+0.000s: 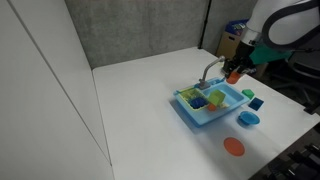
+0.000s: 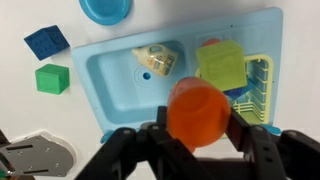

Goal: Remove an orange bowl from the sink and put it on top of the light green block

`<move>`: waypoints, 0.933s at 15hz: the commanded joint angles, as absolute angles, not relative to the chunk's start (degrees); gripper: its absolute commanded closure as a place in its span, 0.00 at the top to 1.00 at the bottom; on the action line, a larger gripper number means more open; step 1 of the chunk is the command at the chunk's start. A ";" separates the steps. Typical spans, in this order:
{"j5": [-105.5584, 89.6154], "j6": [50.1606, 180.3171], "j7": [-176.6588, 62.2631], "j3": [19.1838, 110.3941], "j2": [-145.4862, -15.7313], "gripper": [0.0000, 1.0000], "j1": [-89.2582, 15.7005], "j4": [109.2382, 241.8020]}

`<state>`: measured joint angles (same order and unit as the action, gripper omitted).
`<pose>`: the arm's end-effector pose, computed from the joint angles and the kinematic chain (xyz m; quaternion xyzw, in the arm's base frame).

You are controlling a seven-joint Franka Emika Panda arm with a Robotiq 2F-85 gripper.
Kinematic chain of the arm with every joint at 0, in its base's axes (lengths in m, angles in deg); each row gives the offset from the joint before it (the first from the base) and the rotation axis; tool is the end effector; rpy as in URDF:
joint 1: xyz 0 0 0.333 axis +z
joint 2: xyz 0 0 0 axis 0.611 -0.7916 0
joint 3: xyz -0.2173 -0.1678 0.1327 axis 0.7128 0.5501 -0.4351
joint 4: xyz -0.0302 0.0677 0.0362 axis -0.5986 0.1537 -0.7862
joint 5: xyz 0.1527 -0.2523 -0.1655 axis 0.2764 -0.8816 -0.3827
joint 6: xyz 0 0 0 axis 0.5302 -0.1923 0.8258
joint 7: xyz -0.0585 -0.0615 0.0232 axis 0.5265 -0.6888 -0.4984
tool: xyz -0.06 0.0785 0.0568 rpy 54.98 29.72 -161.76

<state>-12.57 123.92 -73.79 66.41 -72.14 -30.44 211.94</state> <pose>0.5083 0.0153 0.3378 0.9902 -0.1186 0.0646 0.0368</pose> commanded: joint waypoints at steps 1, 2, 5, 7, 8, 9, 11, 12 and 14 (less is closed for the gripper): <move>-11.73 124.59 -74.48 63.76 -71.95 0.34 -31.43 213.20; -11.63 124.73 -74.56 63.35 -72.28 0.34 -31.39 213.13; -10.39 125.13 -74.05 62.30 -73.70 0.34 -31.42 212.54; -9.85 125.70 -74.26 61.98 -74.78 0.34 -31.29 212.15; -10.06 126.35 -74.59 61.96 -75.44 0.34 -31.16 212.02; -9.95 126.98 -74.52 61.89 -76.08 0.34 -31.12 211.90; -9.88 127.99 -74.47 61.90 -77.37 0.34 -31.03 211.54; -9.77 128.64 -74.33 61.92 -77.92 0.34 -31.00 211.41; -9.69 129.63 -74.26 62.04 -78.80 0.34 -30.87 211.26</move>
